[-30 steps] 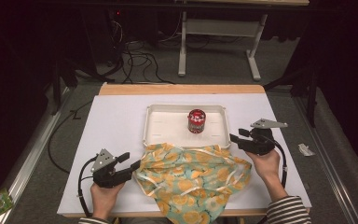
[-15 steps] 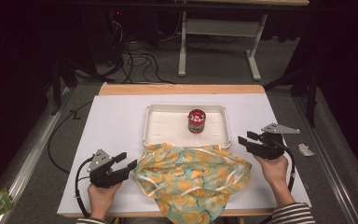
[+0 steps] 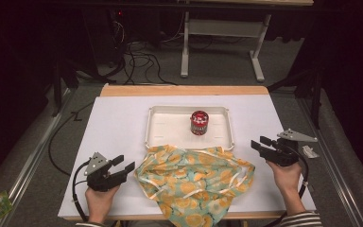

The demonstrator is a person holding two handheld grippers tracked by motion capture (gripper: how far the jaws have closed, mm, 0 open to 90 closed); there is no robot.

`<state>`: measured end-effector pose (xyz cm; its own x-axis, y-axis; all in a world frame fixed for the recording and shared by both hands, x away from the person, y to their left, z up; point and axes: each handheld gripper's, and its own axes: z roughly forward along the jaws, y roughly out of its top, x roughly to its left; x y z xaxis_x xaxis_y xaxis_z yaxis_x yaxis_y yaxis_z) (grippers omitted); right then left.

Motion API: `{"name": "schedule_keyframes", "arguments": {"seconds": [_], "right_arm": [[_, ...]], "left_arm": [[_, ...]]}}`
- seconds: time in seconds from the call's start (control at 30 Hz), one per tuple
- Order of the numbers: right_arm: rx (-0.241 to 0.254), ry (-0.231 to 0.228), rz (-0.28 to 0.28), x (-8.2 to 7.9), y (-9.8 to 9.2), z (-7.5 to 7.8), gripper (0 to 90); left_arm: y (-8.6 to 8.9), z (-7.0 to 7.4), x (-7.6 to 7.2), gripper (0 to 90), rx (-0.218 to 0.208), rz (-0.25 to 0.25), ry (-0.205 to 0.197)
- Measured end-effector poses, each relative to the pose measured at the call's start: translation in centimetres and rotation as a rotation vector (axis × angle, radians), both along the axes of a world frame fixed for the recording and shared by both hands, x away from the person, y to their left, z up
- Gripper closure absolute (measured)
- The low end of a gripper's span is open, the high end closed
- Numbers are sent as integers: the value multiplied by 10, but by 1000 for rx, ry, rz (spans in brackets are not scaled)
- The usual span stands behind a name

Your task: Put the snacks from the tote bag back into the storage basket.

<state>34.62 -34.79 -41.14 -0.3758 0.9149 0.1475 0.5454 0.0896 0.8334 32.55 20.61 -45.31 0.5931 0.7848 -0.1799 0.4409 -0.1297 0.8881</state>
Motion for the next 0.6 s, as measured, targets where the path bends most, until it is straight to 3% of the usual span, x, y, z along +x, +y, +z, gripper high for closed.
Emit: {"name": "schedule_keyframes", "arguments": {"seconds": [0.47,0.6], "right_arm": [[5,-32,-34,-18,-16,-16,526],[21,-20,-59,-22,-21,-22,527]], "left_arm": [[5,-4,-1,438,-14,22,5],[6,-6,0,438,-12,25,12]]}}
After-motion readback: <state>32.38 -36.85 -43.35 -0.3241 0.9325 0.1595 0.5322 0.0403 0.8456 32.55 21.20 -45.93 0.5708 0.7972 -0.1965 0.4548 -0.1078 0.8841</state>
